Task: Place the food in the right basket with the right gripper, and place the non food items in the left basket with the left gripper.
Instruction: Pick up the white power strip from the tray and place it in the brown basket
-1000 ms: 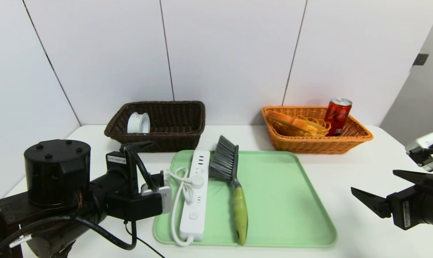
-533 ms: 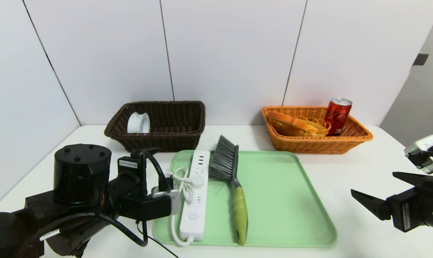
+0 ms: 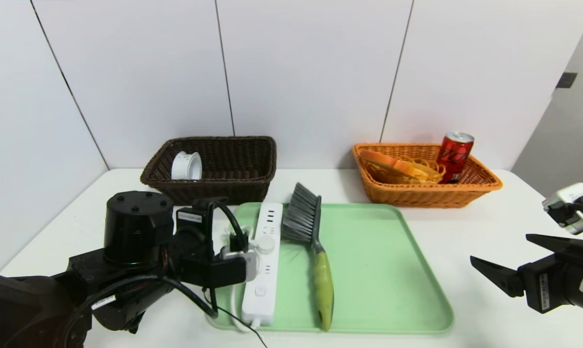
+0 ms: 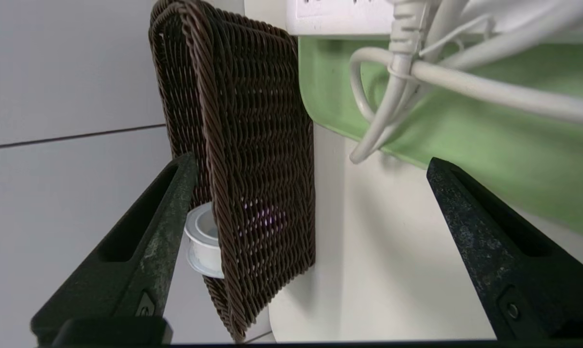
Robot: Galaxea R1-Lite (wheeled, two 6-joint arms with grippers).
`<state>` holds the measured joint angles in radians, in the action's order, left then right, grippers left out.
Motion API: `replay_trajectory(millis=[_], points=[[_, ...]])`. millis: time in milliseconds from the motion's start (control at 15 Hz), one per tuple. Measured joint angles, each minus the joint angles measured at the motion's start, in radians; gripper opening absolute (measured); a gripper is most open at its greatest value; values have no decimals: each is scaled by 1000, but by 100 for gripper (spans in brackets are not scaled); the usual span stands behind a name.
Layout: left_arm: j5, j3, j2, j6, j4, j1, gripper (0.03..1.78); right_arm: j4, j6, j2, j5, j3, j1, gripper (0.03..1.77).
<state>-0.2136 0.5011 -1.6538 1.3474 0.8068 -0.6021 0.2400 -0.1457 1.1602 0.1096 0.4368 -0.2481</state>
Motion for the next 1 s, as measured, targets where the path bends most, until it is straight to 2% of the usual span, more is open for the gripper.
replay_trajectory(millis=[267,1000], points=[[-1,22,-41,0,2,-27,169,56,0,29,0,4,0,170],[-4,108,-154,1,3,-37,169,58,3,44,2,5,0,170]])
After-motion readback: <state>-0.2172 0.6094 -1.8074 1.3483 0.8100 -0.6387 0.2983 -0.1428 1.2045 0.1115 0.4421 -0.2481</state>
